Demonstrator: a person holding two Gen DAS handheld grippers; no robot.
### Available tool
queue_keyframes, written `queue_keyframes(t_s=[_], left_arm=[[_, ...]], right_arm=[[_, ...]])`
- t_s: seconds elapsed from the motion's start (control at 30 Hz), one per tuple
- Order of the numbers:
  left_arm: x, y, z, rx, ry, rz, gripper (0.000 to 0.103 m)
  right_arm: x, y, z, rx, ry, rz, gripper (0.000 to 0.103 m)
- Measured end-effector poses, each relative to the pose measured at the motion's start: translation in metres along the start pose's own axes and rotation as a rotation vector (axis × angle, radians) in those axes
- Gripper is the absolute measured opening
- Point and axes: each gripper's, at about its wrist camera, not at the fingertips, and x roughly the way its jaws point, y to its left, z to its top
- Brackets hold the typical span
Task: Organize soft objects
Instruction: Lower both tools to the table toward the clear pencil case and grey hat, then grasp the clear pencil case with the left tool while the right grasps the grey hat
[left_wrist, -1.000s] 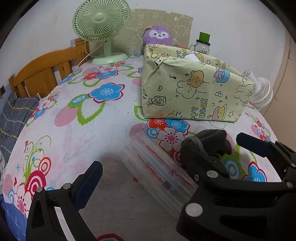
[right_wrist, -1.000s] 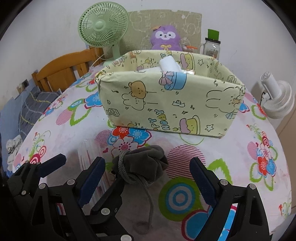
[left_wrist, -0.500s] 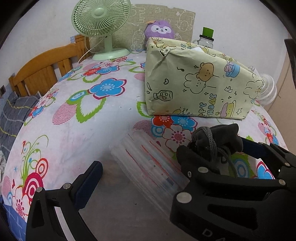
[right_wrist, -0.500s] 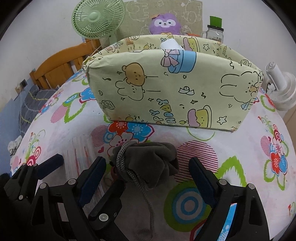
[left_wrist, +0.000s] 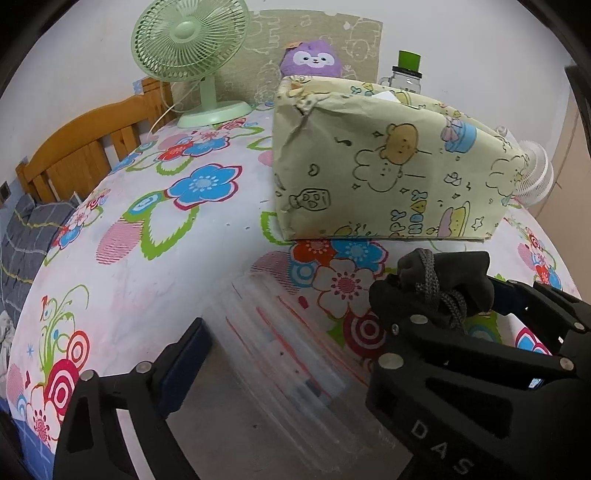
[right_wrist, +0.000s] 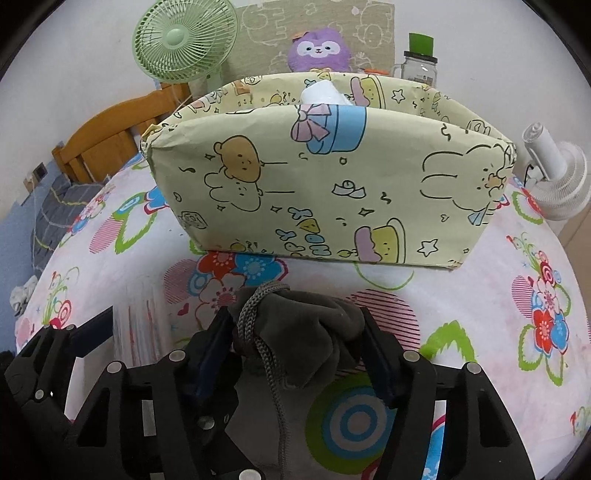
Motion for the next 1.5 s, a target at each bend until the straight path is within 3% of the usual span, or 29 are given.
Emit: queue_keyframes(t_s=[0.23,0.43,0.53,0.57,1.0,1.5], left_arm=[[-0.004,-0.006,0.0,0.005,0.001,-0.025,0.083],[-0.007,-0.014,0.001,0.018,0.002,-0.07,0.068],[-0.009,-0.017,0.0,0.016,0.004,-0.099,0.051],[-0.01,-0.018,0.0,0.018,0.001,-0.081,0.038],[-0.016,-0.03,-0.001,0.047,-0.008,-0.064,0.026],[-0.042,-0.045,0.004,0.076,-0.062,-0.083,0.024]], right_arm=[[-0.003,-0.005,0.0,0.018,-0.004,0.016,0.067],[-0.005,-0.011,-0.001,0.04,-0.005,0.036,0.067],[-0.008,-0.014,-0.001,0.053,-0.007,0.062,0.067],[-0.009,-0.014,-0.001,0.054,-0.01,0.048,0.067],[-0.02,-0.025,-0.008,0.064,-0.028,0.015,0.066],[-0.053,-0.035,-0.009,0.096,-0.093,0.0,0.066]])
